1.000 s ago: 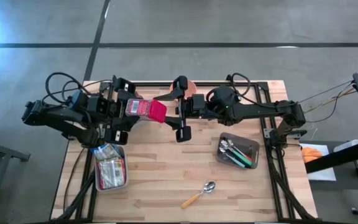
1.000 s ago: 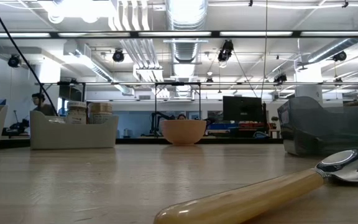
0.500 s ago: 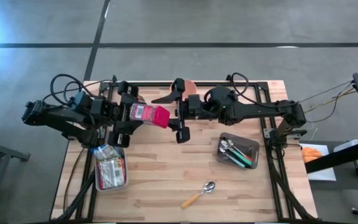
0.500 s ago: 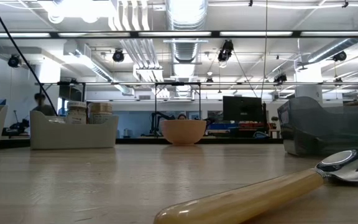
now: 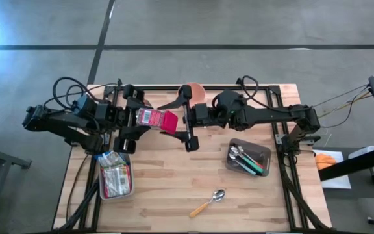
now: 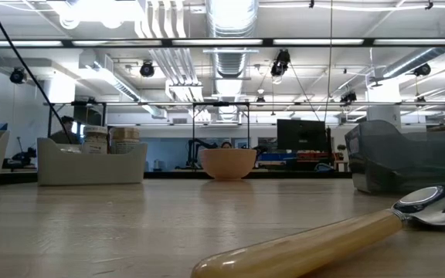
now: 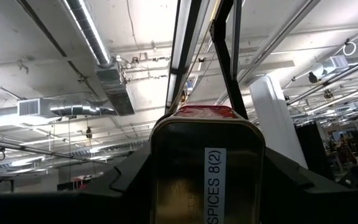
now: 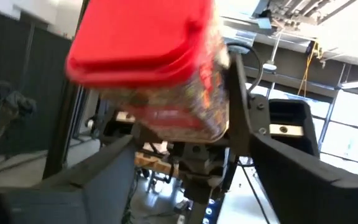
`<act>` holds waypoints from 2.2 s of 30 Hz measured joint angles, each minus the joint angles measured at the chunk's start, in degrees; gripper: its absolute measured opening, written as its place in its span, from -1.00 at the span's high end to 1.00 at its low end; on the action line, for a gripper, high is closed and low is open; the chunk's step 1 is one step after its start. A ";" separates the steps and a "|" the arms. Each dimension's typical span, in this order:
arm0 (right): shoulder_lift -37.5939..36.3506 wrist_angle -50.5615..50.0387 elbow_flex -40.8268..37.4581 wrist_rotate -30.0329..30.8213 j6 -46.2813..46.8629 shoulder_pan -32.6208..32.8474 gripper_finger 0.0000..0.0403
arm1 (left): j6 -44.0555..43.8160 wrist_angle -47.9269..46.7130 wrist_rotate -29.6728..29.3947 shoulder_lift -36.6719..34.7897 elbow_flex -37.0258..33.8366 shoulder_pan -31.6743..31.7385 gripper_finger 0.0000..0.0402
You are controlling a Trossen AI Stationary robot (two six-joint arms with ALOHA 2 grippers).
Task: Pick & Place Food Item
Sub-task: Put the red seasoning can into the top gray bin
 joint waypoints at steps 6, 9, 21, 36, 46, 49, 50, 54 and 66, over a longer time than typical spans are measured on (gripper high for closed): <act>0.02 -0.19 -0.02 0.18 0.16 0.19 -0.96 | 1.21 -0.17 0.00 -0.33 0.00 0.00 -0.03; 0.00 0.00 -0.02 0.18 1.06 0.23 -0.92 | 1.46 -0.52 0.00 -0.33 0.00 0.02 -0.03; 0.02 0.77 0.92 0.34 0.71 0.61 -0.86 | 2.85 -1.73 0.00 -0.37 0.00 0.02 -0.03; 0.09 2.24 1.97 0.34 -0.27 1.76 -0.86 | 4.32 0.09 0.00 0.64 0.00 0.02 -0.03; 1.22 6.37 1.97 0.34 -0.93 1.70 -0.86 | 2.60 1.74 0.86 1.11 0.02 0.00 -0.03; 1.22 6.35 1.97 0.33 -0.76 1.70 -0.86 | 2.58 1.68 1.09 1.15 0.02 0.00 -0.03; 1.24 6.37 1.97 0.34 -0.55 1.70 -0.86 | 2.58 1.81 1.08 1.31 0.06 0.00 -0.03; 1.25 6.44 1.97 0.25 -0.01 1.70 -0.85 | 2.20 2.03 1.07 1.49 0.07 0.00 -0.03; 1.21 6.42 1.95 1.88 -0.60 1.58 0.06 | 2.15 2.27 -1.17 1.40 0.17 0.15 -0.03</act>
